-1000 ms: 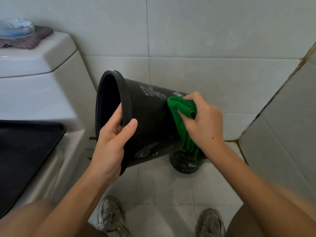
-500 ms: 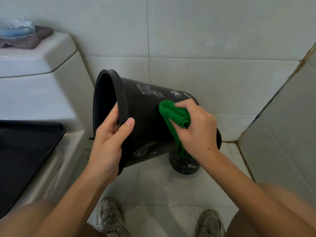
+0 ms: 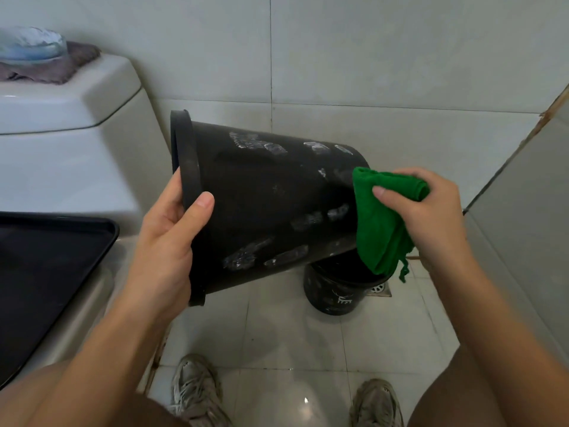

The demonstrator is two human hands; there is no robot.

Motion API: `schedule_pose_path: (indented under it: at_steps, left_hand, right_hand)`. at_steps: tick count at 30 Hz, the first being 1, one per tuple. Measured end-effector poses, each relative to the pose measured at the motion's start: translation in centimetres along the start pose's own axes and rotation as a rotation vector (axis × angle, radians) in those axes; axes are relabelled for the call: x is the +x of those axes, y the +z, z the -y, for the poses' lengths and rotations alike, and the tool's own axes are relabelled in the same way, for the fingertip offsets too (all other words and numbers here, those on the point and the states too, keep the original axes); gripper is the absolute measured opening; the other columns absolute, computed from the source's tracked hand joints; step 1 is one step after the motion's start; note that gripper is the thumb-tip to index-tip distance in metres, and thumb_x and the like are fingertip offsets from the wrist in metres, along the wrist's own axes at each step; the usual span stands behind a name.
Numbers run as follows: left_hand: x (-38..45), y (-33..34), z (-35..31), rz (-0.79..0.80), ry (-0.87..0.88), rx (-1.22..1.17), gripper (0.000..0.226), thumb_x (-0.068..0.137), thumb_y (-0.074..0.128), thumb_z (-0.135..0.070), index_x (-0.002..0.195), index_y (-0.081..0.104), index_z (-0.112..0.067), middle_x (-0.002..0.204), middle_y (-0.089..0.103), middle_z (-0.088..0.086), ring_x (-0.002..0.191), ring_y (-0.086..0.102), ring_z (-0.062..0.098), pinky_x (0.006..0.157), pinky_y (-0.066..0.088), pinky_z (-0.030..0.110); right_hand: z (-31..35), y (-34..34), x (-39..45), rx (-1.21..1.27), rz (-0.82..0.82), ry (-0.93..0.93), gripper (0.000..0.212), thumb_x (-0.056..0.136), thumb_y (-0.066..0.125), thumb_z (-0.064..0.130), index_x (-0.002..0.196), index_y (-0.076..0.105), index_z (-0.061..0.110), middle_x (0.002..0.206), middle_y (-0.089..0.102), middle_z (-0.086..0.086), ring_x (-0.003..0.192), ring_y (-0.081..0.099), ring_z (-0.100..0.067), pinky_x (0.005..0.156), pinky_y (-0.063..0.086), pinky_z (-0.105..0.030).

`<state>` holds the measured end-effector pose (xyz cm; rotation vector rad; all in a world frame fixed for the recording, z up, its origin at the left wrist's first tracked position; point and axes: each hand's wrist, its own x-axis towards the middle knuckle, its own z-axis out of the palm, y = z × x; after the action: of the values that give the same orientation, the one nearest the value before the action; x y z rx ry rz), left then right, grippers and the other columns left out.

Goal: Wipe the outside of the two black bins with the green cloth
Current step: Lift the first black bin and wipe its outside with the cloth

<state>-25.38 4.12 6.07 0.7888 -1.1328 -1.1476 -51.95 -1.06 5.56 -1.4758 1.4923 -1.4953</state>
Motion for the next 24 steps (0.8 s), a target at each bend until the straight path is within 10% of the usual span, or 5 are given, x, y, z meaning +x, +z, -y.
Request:
schedule_pose_path:
  at_steps: [14,19,24]
  left_hand:
    - [0.4,-1.7,-0.4,0.104,-0.248,0.205,0.067,0.056,0.059,0.008,0.12,0.058,-0.013,0.104,0.073,0.004,0.099,0.068,0.021,0.075,0.057,0.032]
    - [0.9,-0.9,1.1,-0.361,-0.381,0.162,0.036,0.063,0.045,0.01,0.086,0.061,-0.012,0.073,0.064,0.004,0.082,0.06,0.03,0.063,0.048,0.033]
    - [1.8,-0.8,1.4,-0.507,-0.425,0.221,0.017,0.095,0.058,-0.034,0.097,0.066,-0.02,0.095,0.074,0.006,0.088,0.07,0.023,0.077,0.055,0.037]
  right_hand:
    - [-0.2,-1.1,0.3,0.526,0.148,0.531,0.019,0.091,0.06,0.013,0.107,0.068,0.006,0.089,0.075,-0.009,0.08,0.074,-0.024,0.061,0.06,-0.033]
    - [-1.1,0.4,-0.8,0.446,0.105,0.517,0.015,0.089,0.066,0.012,0.102,0.063,0.007,0.084,0.073,-0.007,0.075,0.072,-0.021,0.059,0.058,-0.03]
    - [-1.9,0.8,-1.5,0.388,0.064,0.504,0.015,0.088,0.068,0.012,0.101,0.063,0.006,0.084,0.07,-0.009,0.073,0.071,-0.02,0.058,0.058,-0.031]
